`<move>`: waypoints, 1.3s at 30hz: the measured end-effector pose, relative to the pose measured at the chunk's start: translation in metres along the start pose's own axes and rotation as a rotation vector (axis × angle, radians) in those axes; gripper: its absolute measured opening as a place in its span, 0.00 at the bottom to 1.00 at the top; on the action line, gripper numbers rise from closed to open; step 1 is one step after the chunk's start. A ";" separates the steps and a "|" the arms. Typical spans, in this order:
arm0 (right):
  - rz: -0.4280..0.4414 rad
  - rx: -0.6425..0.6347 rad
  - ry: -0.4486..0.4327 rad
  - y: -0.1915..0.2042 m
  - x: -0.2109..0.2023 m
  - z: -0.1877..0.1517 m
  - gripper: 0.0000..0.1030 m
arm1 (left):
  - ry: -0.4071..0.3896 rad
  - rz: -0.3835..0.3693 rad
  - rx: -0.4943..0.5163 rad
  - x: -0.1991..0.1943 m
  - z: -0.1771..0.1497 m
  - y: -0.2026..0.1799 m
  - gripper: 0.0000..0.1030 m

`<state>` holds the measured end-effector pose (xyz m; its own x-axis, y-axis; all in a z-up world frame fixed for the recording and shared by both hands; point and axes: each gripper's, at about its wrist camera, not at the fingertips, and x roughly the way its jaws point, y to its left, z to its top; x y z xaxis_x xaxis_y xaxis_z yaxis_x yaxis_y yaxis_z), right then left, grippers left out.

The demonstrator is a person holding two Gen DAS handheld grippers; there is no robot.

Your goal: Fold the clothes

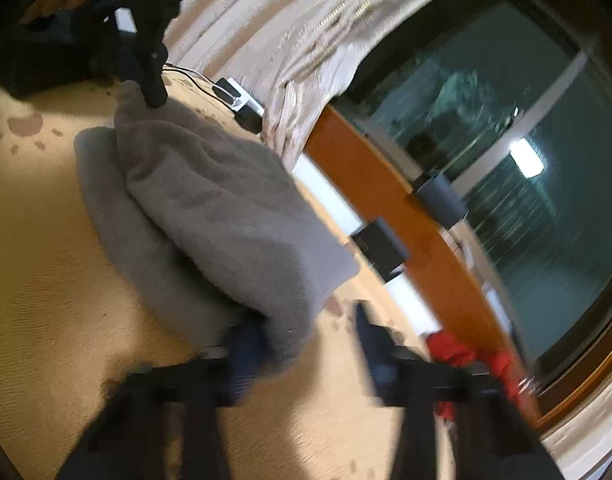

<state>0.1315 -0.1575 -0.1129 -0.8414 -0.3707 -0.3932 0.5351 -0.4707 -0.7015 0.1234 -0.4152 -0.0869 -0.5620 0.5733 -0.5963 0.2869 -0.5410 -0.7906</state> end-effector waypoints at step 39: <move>0.263 -0.084 0.006 -0.010 -0.010 -0.011 0.12 | 0.037 -0.045 -0.104 0.012 -0.042 0.040 0.13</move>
<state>0.1337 -0.1397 -0.1083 -0.6747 -0.4665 -0.5720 0.7277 -0.2904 -0.6214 0.1601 -0.4041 -0.1316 -0.5475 0.6193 -0.5627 0.3420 -0.4482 -0.8260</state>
